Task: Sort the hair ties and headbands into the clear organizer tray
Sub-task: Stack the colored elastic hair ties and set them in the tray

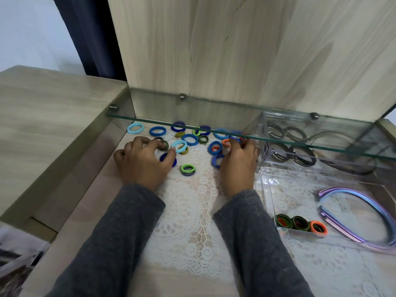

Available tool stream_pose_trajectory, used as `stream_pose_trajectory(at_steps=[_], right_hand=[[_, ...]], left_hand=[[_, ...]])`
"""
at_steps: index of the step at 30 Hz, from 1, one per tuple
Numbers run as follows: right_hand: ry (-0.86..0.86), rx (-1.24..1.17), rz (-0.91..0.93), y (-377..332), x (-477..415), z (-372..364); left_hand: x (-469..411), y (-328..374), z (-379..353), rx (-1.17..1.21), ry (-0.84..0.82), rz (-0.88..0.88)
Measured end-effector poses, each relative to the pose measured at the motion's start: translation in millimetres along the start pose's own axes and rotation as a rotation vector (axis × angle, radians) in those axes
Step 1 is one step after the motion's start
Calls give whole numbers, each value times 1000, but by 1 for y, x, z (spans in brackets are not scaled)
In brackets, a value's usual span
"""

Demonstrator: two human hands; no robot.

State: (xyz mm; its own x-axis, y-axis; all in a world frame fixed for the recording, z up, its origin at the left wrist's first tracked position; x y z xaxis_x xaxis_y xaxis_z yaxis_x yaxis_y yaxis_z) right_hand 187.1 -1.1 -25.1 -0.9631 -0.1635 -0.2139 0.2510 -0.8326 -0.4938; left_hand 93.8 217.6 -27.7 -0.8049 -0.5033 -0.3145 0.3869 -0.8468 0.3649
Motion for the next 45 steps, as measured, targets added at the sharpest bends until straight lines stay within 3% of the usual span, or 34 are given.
stream_pose_trajectory(at_steps=[18,26,34,45], right_hand=[[-37,56,-33,7,-5,-6],[42,64,46,0,2,-1],[153,-112,136,-6,21,11],[39,-122,290,-30,45,0]], left_hand=[[2,2,-3,38,-130,128],[5,7,2,120,-41,-39],[28,32,21,200,28,-352],[49,42,18,93,21,-425]])
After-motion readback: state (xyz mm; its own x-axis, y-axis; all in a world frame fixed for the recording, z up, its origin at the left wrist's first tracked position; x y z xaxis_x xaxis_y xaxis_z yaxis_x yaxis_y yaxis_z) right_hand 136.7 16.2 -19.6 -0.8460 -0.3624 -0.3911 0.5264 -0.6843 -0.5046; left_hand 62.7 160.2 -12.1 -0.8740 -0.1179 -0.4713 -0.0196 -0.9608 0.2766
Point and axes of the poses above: each hand's wrist, its own x-axis away from the middle knuckle, its own z-axis out of the back of the hand, y = z × x, the point moved 8 cm from there along -x, towards the middle knuckle, and after that the axes turned 13 degrees about -y, right-handed, at the moved point
